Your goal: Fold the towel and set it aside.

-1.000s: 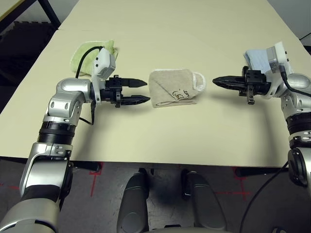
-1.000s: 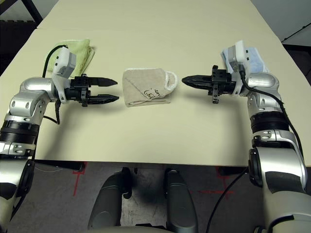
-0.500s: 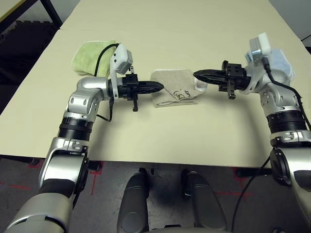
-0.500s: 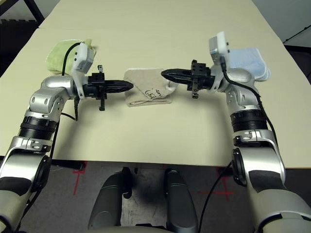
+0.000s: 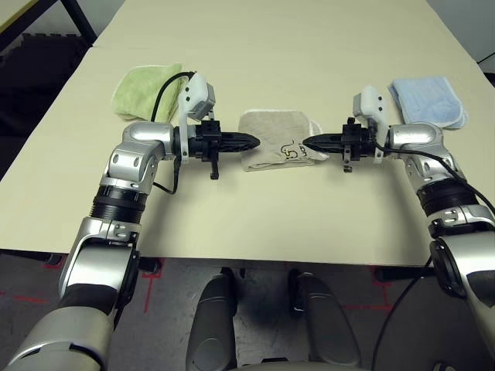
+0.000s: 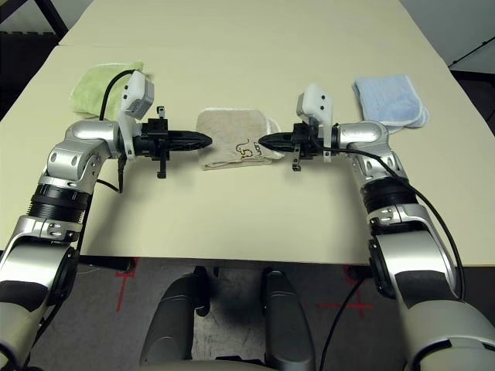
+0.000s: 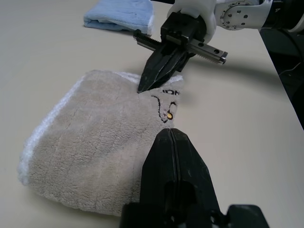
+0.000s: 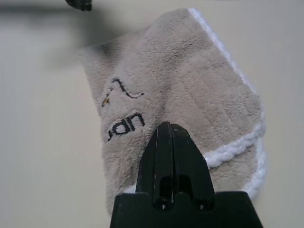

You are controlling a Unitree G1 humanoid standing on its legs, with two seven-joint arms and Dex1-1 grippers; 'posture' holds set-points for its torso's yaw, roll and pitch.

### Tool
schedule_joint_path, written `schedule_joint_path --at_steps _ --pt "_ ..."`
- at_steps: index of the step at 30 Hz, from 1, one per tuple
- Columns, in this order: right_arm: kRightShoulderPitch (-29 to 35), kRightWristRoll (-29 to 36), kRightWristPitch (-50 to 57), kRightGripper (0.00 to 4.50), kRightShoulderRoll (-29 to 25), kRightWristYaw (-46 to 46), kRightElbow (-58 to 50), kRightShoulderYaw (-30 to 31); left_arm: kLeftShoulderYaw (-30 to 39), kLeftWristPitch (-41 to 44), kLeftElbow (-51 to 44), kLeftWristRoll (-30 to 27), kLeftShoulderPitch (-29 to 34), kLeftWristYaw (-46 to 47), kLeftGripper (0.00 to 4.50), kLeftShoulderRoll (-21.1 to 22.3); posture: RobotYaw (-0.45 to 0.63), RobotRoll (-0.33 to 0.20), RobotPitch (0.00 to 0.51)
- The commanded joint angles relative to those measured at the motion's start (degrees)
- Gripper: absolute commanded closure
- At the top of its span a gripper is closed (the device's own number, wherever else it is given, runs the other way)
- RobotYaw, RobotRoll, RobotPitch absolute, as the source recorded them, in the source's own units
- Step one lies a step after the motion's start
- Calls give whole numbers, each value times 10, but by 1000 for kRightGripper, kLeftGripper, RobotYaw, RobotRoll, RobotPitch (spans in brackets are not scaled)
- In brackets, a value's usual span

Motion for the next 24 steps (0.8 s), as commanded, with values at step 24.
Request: schedule_joint_path --at_steps 24 --pt "-11 -15 -56 4500 36 -45 83 -12 -26 -157 296 112 -81 51 4457 -98 -46 0 220"
